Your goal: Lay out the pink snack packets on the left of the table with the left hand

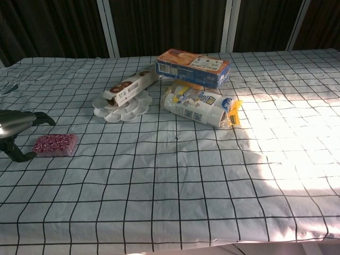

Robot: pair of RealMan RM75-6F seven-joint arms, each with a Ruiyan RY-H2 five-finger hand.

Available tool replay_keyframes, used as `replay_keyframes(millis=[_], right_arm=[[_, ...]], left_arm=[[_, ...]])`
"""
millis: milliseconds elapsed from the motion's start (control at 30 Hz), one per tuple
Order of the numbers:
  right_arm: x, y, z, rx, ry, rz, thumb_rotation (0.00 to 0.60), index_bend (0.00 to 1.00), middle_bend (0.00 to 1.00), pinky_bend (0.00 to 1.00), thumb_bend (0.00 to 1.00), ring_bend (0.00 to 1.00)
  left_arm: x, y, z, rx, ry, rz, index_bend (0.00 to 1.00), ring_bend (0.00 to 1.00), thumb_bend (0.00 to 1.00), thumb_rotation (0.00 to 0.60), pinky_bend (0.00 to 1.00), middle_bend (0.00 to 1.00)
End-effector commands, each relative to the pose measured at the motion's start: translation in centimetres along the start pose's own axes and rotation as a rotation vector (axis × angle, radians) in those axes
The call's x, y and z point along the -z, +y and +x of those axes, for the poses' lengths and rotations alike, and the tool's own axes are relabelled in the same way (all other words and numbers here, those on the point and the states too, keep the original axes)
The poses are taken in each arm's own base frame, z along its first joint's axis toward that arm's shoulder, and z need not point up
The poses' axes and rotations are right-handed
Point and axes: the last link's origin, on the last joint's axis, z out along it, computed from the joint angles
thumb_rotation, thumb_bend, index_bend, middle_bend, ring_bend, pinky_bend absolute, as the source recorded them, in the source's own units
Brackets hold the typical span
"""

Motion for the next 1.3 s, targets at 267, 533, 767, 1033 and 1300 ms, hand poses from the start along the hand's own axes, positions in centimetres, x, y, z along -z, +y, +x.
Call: replay_keyframes(millis=[267,533,767,1033,1300], right_arm=[[-0.4,0.0,-0.3,-0.014,-0.040,-0.008,0.600,0.00,0.00,0.00,0.24,0.00],[-0.2,0.1,-0.4,-0.015,-0.046,-0.019,0.600,0.00,0.00,0.00,0.24,0.00],[-0.4,0.4,-0.2,-0.018,-0.047,-0.029,0.600,0.00,0.00,0.00,0.24,0.00],[-1.0,0.6,-0.2,-0.013,-0.054,-0.032,0.600,0.00,0.00,0.00,0.24,0.00],[-0.6,0.4,-0.4,-0.008,-0.061,-0.035,0.600,0.00,0.00,0.00,0.24,0.00]], left_arm=[[-0.3,-0.3,-0.2,0.030,-0.015,-0.004,0.16,0.00,0.37,0.600,0.00,0.00],[-0.7,0.0,-0.5,0.053,-0.005,-0.024,0.21,0.00,0.35,0.600,0.00,0.00],[-1.0,0.4,-0.7,0.052,-0.009,-0.034,0.24,0.00,0.35,0.600,0.00,0.00],[-1.1,0.4,-0.6,0.054,0.009,-0.037,0.34,0.00,0.35,0.600,0.00,0.00],[-1.0,0.2,-0.5,0.065,0.023,-0.037,0.39,0.00,0.34,0.600,0.00,0.00]])
